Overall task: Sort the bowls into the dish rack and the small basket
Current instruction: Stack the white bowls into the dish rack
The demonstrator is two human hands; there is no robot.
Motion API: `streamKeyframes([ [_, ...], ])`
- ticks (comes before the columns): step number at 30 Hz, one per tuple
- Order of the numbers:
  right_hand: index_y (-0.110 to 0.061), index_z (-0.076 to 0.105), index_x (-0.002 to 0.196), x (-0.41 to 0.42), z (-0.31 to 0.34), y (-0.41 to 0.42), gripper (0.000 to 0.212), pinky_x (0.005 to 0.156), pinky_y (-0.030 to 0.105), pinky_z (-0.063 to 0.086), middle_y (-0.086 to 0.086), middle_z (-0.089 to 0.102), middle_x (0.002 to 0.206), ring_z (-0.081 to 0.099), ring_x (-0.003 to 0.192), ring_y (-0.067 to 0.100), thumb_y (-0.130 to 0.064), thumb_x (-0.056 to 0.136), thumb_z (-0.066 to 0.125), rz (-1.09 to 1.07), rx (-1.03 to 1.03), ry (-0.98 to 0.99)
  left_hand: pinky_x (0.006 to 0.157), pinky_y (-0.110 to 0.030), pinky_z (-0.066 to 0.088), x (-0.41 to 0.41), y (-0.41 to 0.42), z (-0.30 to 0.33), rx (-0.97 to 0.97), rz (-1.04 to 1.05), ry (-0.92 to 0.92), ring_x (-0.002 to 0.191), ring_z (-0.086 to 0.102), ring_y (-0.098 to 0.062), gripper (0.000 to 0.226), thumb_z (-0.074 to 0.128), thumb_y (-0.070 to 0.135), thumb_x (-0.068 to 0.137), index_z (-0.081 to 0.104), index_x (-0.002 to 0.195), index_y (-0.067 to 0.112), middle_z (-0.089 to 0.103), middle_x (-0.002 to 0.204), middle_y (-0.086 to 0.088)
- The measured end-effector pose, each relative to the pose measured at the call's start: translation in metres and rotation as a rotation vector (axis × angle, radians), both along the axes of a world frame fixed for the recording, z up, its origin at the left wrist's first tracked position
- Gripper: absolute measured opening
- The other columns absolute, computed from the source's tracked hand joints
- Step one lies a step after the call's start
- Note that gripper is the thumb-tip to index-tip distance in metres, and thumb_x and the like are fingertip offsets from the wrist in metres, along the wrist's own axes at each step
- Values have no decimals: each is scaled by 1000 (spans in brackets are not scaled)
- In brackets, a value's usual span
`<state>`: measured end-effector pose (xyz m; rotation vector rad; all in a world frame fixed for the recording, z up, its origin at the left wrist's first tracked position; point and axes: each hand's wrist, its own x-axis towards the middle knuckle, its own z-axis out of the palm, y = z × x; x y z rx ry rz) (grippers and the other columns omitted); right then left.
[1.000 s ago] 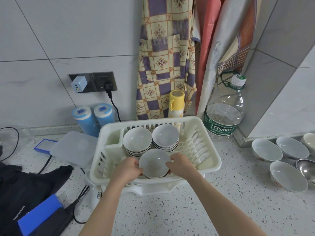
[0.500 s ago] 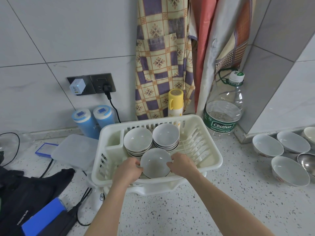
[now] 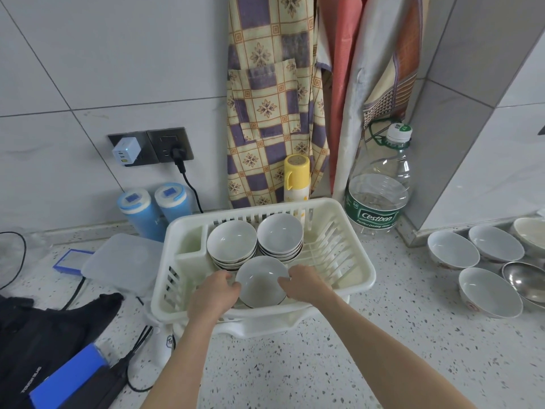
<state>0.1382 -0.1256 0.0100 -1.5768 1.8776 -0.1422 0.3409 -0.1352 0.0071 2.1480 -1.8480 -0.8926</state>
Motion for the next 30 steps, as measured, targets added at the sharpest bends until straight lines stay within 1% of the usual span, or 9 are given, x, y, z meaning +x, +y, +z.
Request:
streamKeyframes([
  [4,-8,50,100,9,0,12,19,53,29,35,5,54,82,58,75,29,-20,98,36,-102,-300,89,91,-40,51,1,4,2,-64,41,32,107,63,-23,46,51,40,90,51,135,28,65,123,6],
  [6,-9,51,98,7,0,19,13,50,30,34,3,54,76,56,68,27,-15,95,40,-119,-484,-2,81,-37,50,0,8,3,-152,68,32,99,63,-21,38,51,39,92,53,128,31,67,111,9],
  [8,-9,61,112,2,0,25,23,55,28,41,1,60,77,57,64,15,-14,94,47,-111,-572,-199,72,-34,44,-1,12,5,-241,97,53,88,60,-18,33,52,35,93,54,126,31,63,98,12],
  [9,-10,63,114,-2,2,27,25,56,22,41,-3,59,73,53,58,6,-14,94,50,-112,-577,-328,72,-34,43,0,13,6,-270,110,80,87,59,-17,33,53,32,94,54,127,30,62,98,12],
  [13,-17,70,107,-16,6,33,24,51,12,37,-1,61,62,53,52,8,-15,92,51,-186,-521,-688,84,-42,51,4,27,13,-404,225,410,88,67,-22,26,55,15,96,61,118,28,72,97,10],
  [16,-22,71,100,-27,13,37,24,51,13,39,-8,64,65,51,52,-1,-17,92,49,-259,-451,-897,72,-28,52,2,48,20,-494,348,583,72,63,-13,31,51,9,97,64,105,35,73,87,7],
  [20,-24,71,91,-52,22,53,22,47,18,38,-7,63,63,45,48,7,-15,93,51,-295,-350,-1209,48,-11,47,-20,86,27,-527,557,766,53,58,0,26,49,9,99,67,110,24,73,80,4],
  [23,-17,70,94,-85,23,74,22,45,18,35,0,62,64,42,46,8,-10,96,50,-301,-278,-1262,53,-20,45,-60,121,24,-520,671,822,47,55,2,23,47,13,100,66,106,25,73,68,12],
  [30,-10,70,96,-207,11,120,23,45,18,33,2,64,62,40,46,11,-9,98,46,-445,-219,-1217,38,-11,34,-193,171,-11,-408,740,904,38,52,-2,28,47,7,99,67,89,24,72,59,3],
])
